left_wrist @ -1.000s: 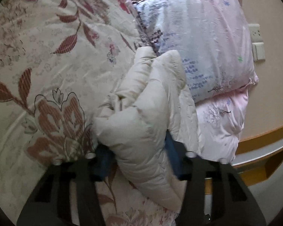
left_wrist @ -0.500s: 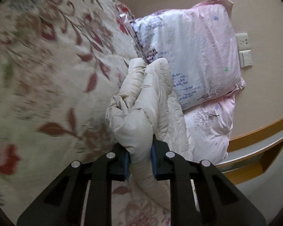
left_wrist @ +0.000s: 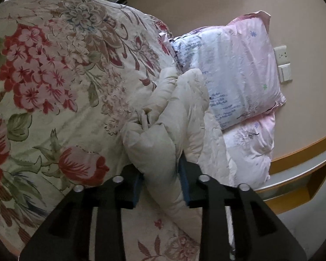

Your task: Fold large clothes

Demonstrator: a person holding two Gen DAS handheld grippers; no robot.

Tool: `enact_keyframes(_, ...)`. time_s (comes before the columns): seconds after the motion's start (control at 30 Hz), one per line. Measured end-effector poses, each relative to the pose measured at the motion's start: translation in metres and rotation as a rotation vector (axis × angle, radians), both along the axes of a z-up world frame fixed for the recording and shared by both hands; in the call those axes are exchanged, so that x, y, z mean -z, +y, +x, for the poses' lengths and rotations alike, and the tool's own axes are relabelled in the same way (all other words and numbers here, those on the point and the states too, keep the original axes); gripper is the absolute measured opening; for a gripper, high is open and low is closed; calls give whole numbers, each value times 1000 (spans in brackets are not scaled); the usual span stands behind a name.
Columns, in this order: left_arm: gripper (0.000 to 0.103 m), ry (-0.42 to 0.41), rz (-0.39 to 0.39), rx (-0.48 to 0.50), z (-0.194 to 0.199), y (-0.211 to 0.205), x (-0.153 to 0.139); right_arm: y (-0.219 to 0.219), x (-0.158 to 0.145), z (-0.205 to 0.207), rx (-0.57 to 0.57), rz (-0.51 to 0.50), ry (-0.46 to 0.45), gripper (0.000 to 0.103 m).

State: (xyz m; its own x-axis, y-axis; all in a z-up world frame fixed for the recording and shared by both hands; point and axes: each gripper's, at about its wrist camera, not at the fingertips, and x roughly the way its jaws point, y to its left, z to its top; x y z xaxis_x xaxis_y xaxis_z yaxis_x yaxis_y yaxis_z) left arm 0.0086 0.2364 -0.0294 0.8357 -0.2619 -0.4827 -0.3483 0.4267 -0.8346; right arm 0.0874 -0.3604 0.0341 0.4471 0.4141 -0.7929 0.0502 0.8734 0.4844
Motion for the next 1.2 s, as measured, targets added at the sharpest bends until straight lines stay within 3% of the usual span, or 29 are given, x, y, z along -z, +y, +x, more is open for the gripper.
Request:
enact_keyframes(0.1,52,-15,23,-12,-1,-1,-2,-5,-21,-1,114,-182,-87,68)
enact_keyframes(0.17,55,-24,41,-14,-2,-2,-4,10,-36,-2,121,-268,-166,65)
enact_keyframes(0.37,63,-44,67,-39,-5,-6,-5,104,-62,2,-81,-371,-367,56)
enact_keyframes(0.63,64,-68,151,-43,-13,-19,-6,205,-54,30,-190,-440,-419,53)
enact_keyframes(0.87,64,-25,265,-24,-7,-31,-11,237,-35,36,-206,-518,-409,49)
enact_keyframes(1.2,68,-3,227,4,8,-30,-7,257,-10,42,-244,-572,-369,49)
